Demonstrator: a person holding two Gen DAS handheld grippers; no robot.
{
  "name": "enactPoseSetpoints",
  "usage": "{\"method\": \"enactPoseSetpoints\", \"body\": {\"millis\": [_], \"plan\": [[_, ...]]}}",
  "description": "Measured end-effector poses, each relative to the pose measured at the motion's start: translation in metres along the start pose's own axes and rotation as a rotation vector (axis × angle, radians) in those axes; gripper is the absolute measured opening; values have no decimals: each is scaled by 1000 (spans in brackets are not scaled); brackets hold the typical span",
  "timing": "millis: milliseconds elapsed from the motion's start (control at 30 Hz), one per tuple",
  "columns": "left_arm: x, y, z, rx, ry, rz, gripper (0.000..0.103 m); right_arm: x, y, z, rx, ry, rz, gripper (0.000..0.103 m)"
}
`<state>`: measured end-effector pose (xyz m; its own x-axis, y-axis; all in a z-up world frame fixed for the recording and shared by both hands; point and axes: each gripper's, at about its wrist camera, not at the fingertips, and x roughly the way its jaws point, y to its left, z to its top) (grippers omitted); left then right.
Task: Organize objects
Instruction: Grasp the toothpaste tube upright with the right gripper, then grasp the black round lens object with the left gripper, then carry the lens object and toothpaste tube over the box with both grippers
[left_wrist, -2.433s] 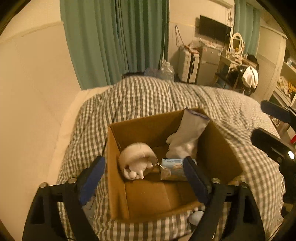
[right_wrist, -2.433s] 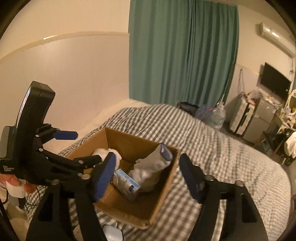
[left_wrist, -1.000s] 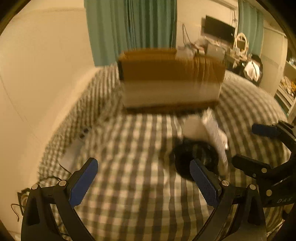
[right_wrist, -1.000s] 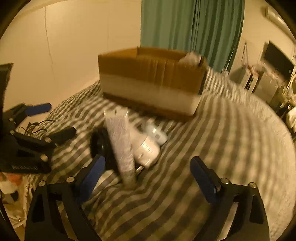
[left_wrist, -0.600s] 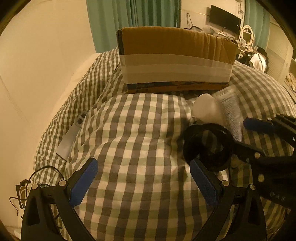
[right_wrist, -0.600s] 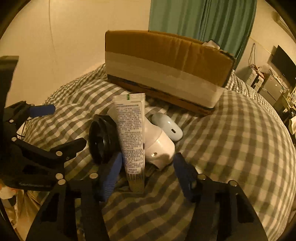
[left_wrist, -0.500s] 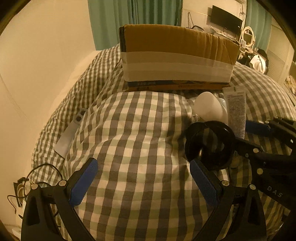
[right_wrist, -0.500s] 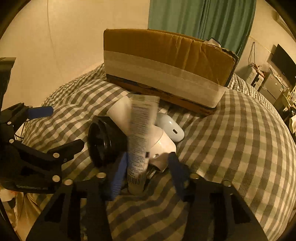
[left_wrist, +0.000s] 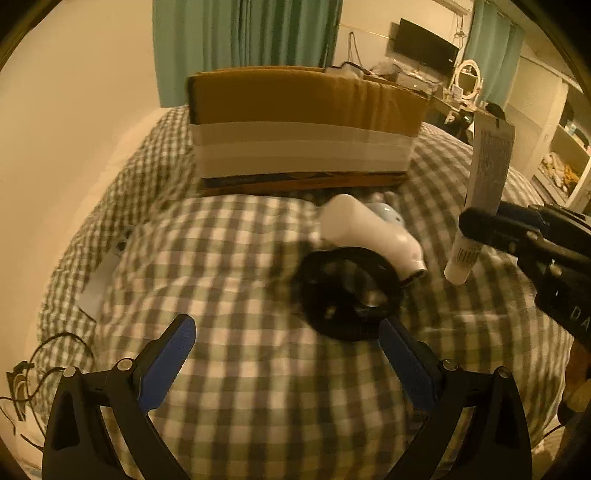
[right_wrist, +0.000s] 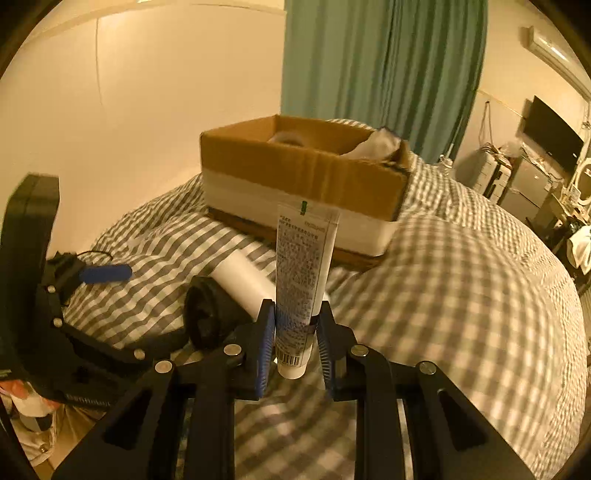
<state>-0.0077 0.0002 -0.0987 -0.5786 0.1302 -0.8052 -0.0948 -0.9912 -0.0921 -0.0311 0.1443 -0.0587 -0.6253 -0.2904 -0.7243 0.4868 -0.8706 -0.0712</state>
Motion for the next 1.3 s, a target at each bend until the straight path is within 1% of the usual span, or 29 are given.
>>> {"method": "enactPoseSetpoints", "body": {"millis": [200, 267, 367, 533, 633, 700, 733, 867, 967, 1200, 1300], "plan": [[17, -14, 4, 7, 34, -49, 102, -2, -14, -4, 31, 7, -3, 22], [25, -18, 6, 3, 49, -41, 102, 0, -15, -7, 38, 11, -2, 22], [37, -23, 10, 14, 37, -19, 102, 6, -15, -11, 43, 24, -3, 22], [47, -27, 15, 22, 19, -23, 101, 11, -15, -14, 54, 29, 1, 22], [46, -31, 14, 35, 13, -37, 89, 12, -15, -15, 55, 28, 3, 22], [44, -34, 13, 53, 15, -58, 73, 13, -14, -16, 55, 30, 4, 22], [44, -36, 12, 60, 16, -60, 69, 13, -14, -16, 55, 30, 4, 22], [39, -47, 9, 106, 17, -24, 69, 15, -10, -17, 49, 34, 6, 22], [34, -55, 10, 128, 13, -17, 69, 16, -10, -18, 47, 35, 7, 22], [19, -54, 16, 103, -9, -22, 68, 11, -8, -15, 47, 25, 12, 22], [11, -45, 21, 94, -23, -25, 68, 9, -5, -13, 39, 19, 8, 22]]}}
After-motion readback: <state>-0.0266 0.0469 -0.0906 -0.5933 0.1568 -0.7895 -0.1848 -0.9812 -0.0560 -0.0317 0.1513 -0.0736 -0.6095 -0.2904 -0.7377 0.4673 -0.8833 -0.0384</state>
